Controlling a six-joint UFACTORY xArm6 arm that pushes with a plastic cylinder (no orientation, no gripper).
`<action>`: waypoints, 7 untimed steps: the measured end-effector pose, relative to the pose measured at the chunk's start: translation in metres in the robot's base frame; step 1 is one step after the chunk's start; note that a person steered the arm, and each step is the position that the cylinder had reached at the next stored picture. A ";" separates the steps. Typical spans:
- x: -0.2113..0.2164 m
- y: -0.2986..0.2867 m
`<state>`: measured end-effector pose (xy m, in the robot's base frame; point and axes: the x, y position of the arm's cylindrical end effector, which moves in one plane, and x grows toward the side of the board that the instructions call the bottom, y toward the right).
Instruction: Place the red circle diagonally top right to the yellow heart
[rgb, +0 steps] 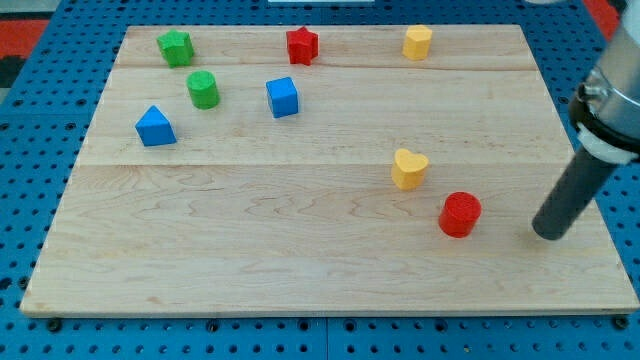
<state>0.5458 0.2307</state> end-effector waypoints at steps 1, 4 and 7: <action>0.020 -0.043; -0.075 -0.020; -0.002 -0.036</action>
<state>0.5437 0.1951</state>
